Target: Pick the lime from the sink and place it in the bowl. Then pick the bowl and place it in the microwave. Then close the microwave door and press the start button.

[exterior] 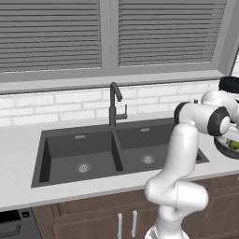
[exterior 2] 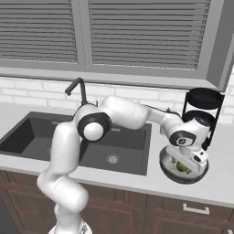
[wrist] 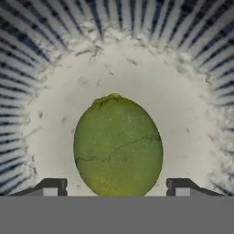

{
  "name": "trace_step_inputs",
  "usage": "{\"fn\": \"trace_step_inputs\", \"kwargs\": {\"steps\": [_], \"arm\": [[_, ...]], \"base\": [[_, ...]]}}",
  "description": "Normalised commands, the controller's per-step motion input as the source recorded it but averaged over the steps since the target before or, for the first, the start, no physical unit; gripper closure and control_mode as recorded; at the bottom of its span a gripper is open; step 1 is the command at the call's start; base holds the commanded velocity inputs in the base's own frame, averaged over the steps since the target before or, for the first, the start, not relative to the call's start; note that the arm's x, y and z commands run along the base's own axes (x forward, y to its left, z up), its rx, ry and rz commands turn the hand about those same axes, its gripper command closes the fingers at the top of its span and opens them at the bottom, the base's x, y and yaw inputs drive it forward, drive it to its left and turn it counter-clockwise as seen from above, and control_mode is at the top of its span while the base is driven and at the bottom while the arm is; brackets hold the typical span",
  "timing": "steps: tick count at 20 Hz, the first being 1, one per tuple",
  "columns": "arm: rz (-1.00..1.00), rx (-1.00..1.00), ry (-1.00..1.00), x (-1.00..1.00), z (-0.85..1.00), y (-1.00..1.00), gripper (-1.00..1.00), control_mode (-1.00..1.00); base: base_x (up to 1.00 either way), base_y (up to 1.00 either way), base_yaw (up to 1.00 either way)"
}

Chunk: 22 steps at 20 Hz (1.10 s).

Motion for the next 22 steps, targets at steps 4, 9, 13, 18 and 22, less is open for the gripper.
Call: {"fn": "trace_step_inputs", "kwargs": {"steps": [4, 9, 13, 18, 22], "arm": [[0.0, 0.0, -0.03, -0.16, 0.09, 0.0, -1.0, -1.0], [0.0, 0.0, -0.05, -0.29, 0.28, 0.09, -1.0, -1.0], [0.0, 0.0, -0.07, -0.36, 0.35, 0.14, -1.0, -1.0], [-0.01, 0.0, -0.12, -0.52, 0.48, 0.1, -1.0, -1.0], [-0.09, 0.0, -0.1, -0.76, 0.44, 0.03, -1.0, -1.0]], "base": [[0.0, 0.0, 0.0], [0.0, 0.0, 0.0], [0.0, 0.0, 0.0], [0.0, 0.0, 0.0], [0.0, 0.0, 0.0]]}}
